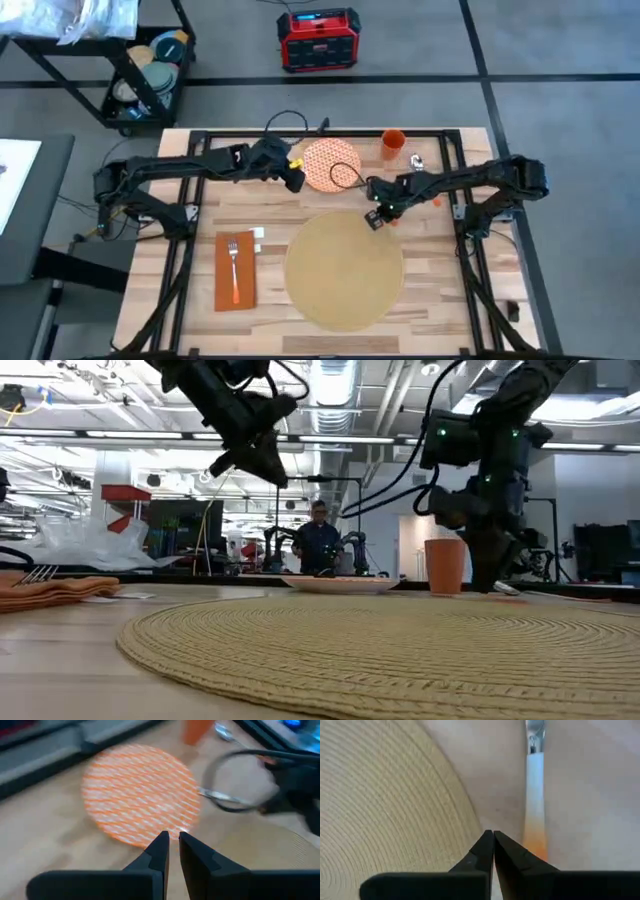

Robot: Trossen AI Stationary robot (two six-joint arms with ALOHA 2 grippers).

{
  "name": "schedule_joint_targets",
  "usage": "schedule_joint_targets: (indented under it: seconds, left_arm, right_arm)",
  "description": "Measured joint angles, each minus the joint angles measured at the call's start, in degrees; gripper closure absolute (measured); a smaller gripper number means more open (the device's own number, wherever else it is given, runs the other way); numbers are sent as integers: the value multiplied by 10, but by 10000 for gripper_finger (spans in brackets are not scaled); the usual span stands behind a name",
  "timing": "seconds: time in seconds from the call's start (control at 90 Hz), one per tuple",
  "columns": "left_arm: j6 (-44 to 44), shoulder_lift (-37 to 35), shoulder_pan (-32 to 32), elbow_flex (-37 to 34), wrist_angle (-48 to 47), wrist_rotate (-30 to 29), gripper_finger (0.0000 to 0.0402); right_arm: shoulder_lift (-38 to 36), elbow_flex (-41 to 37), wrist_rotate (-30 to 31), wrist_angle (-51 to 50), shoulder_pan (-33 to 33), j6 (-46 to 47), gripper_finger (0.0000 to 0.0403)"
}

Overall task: Set table place
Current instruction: Put the orange table knife on top of the brown placemat

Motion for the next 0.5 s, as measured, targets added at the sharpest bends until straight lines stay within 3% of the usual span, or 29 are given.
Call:
schedule_joint_targets:
  seconds: [0.144,0.356,0.5]
  left_arm:
    - [-9,46,-67,0,43,13,377]
    - [-9,159,-164,1,208,16,398]
    - [-19,241,-198,60,222,20,401]
  right_arm:
    - [0,0,53,-8,14,-2,402]
    - [-1,1,84,-18,16,-73,403]
    - [-2,1,86,-26,16,-125,403]
